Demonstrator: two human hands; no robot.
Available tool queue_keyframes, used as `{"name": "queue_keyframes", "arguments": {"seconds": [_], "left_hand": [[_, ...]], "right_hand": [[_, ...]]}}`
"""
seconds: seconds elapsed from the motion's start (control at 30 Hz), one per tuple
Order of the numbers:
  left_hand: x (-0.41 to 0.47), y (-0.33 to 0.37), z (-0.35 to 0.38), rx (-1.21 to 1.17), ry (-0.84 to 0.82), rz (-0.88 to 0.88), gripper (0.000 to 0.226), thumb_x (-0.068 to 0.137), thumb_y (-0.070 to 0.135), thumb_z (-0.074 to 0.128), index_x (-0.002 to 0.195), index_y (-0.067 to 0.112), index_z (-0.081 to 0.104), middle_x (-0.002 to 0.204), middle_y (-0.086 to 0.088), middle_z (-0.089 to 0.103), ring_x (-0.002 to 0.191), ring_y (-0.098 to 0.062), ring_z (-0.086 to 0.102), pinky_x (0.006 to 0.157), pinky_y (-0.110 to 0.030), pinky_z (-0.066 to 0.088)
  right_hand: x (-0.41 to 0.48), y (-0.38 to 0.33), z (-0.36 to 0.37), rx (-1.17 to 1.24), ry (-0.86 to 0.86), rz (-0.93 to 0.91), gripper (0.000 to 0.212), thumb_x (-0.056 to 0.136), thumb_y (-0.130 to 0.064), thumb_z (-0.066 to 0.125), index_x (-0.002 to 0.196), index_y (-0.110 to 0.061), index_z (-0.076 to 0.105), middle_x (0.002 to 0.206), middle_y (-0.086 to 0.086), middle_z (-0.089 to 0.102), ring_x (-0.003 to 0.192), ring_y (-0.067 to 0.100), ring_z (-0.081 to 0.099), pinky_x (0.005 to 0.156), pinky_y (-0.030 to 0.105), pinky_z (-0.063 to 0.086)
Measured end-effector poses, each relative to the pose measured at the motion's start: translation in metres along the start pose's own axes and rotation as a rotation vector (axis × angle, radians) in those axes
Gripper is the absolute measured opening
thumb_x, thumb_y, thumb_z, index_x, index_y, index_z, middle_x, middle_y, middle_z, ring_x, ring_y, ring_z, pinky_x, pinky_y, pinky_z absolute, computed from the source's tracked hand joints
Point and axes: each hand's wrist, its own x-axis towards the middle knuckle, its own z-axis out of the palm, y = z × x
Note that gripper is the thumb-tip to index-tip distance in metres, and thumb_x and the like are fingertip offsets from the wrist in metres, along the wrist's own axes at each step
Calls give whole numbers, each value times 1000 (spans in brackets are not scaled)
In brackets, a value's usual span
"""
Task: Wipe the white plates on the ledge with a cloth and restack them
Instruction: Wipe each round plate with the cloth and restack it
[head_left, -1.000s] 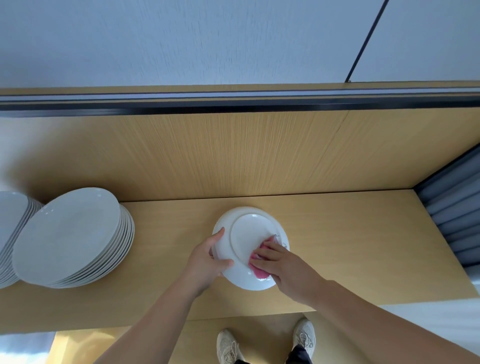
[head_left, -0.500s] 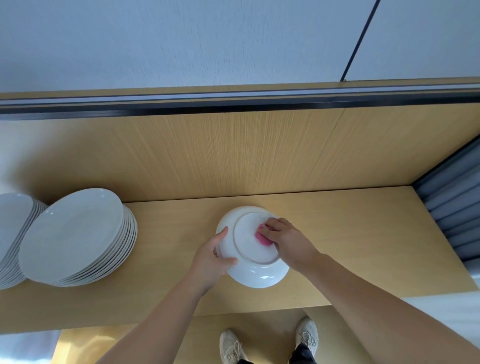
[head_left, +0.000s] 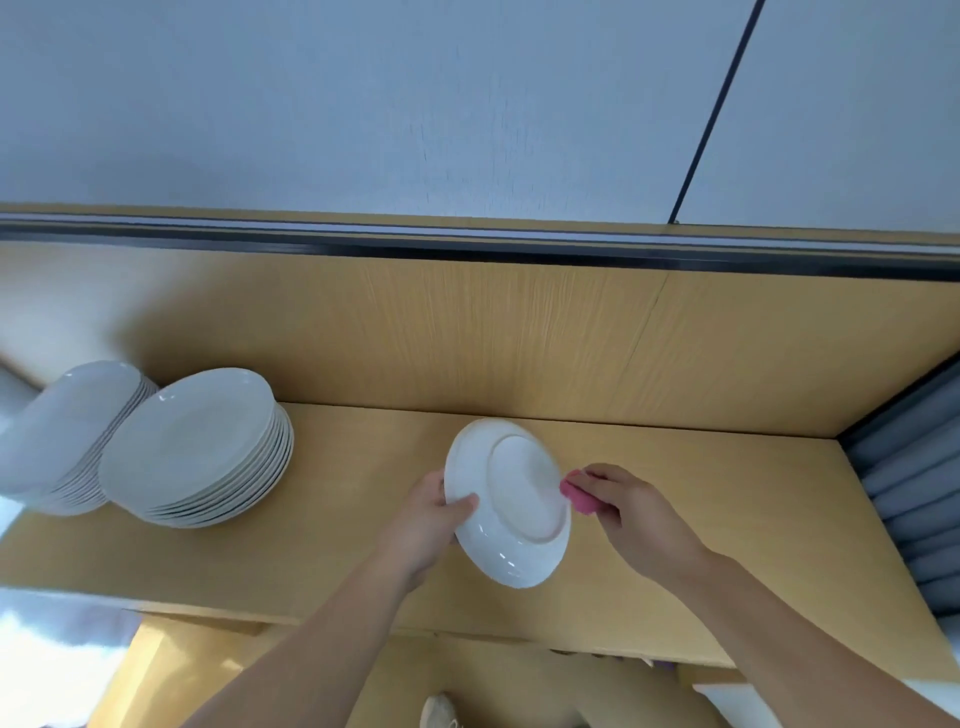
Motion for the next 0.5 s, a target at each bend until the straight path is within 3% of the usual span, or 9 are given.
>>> {"name": "queue_keyframes", "arguments": {"seconds": [0.13,0.23,0.4,0.5], "left_hand": [[-11,4,33,-132,160,-37,32,93,18,60,125,19,52,115,-1,68,107,-22,65,94,-47,52],[-24,12,56,-119,248,7,31,93,16,60,123,20,52,114,1,67,106,-21,64,91,-42,54],[-48,24,63,174,395,101,31,89,23,58,118,33,54,108,9,66,99,-16,64,86,-44,56],[-64,29,55,363,477,148,35,91,24,55,124,33,51,107,12,63,95,-10,62,83,-39,55]], "right_hand": [[-5,11,-22,14,-19,-30,48,90,10,51,127,-17,64,121,-10,58,112,9,54,94,6,35],[-4,15,-34,37,-6,-31,48,90,10,50,127,-16,64,125,-7,58,117,11,54,98,11,34],[0,6,-48,95,-25,-97,46,93,9,48,128,-17,63,127,-10,55,119,10,52,96,9,34],[5,-8,-50,77,-86,-164,46,95,4,45,132,-20,59,128,-12,48,119,3,42,98,11,28]]}}
